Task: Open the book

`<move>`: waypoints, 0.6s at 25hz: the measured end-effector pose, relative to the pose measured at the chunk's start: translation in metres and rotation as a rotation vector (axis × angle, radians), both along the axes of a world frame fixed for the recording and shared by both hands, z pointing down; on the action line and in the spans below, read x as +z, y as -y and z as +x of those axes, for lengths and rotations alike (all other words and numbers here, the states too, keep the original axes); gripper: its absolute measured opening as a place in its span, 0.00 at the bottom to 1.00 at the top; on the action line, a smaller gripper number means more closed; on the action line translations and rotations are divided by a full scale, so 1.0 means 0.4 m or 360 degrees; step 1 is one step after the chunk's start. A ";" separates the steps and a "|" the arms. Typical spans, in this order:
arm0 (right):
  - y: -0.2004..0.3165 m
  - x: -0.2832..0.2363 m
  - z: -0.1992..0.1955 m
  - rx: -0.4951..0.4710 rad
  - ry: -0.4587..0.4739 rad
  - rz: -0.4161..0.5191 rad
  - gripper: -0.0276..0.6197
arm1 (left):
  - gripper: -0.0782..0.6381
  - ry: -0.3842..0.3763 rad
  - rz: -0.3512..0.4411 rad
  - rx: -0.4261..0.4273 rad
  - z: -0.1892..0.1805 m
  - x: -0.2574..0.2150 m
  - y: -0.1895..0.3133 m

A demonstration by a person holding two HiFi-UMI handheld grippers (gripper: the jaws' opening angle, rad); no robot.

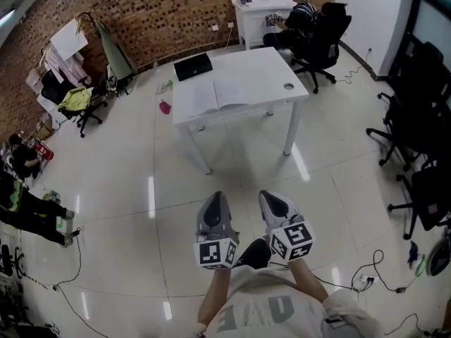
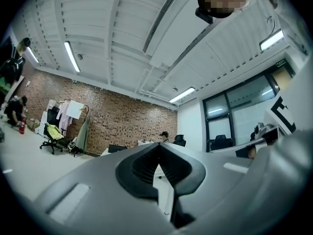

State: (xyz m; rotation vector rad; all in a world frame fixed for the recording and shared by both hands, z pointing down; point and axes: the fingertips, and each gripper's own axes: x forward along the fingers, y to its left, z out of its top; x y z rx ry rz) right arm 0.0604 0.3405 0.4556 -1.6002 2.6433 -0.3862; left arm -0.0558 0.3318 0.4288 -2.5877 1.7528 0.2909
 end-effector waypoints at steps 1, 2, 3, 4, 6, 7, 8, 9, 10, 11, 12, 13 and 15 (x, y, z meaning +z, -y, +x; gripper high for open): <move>-0.011 -0.001 0.002 0.0009 0.0002 0.0001 0.05 | 0.13 -0.0004 0.0001 -0.0007 -0.005 0.000 -0.015; -0.020 0.000 0.005 0.0018 0.0006 -0.0003 0.05 | 0.13 -0.0010 -0.0002 -0.0014 -0.011 0.003 -0.028; -0.027 0.003 0.005 0.0025 0.0011 -0.0010 0.05 | 0.13 -0.0016 -0.0009 -0.0020 -0.017 0.008 -0.040; -0.032 0.007 0.004 0.0027 0.0016 -0.0018 0.05 | 0.13 -0.0021 -0.0018 -0.0029 -0.026 0.014 -0.050; -0.039 0.013 -0.005 0.0025 0.0026 -0.0026 0.05 | 0.13 -0.0024 -0.0033 -0.0054 -0.049 0.023 -0.064; -0.044 0.013 -0.011 0.0021 0.0029 -0.0026 0.05 | 0.13 -0.0023 -0.0036 -0.0069 -0.061 0.025 -0.069; -0.050 0.013 -0.015 0.0016 0.0027 -0.0023 0.05 | 0.13 -0.0023 -0.0037 -0.0085 -0.072 0.025 -0.075; -0.057 0.012 -0.019 0.0009 0.0022 -0.0022 0.05 | 0.13 -0.0023 -0.0034 -0.0103 -0.082 0.023 -0.080; -0.065 0.013 -0.023 0.0004 0.0016 -0.0022 0.05 | 0.13 -0.0022 -0.0030 -0.0119 -0.091 0.020 -0.086; -0.073 0.014 -0.026 0.0001 0.0012 -0.0024 0.05 | 0.13 -0.0019 -0.0025 -0.0131 -0.099 0.017 -0.091; -0.078 0.016 -0.027 0.0001 0.0011 -0.0025 0.05 | 0.13 -0.0017 -0.0018 -0.0137 -0.104 0.014 -0.093; -0.081 0.018 -0.027 0.0005 0.0013 -0.0026 0.05 | 0.13 -0.0015 -0.0011 -0.0139 -0.107 0.012 -0.095; -0.085 0.023 -0.023 0.0015 0.0016 -0.0029 0.05 | 0.13 -0.0013 0.0004 -0.0136 -0.109 0.009 -0.096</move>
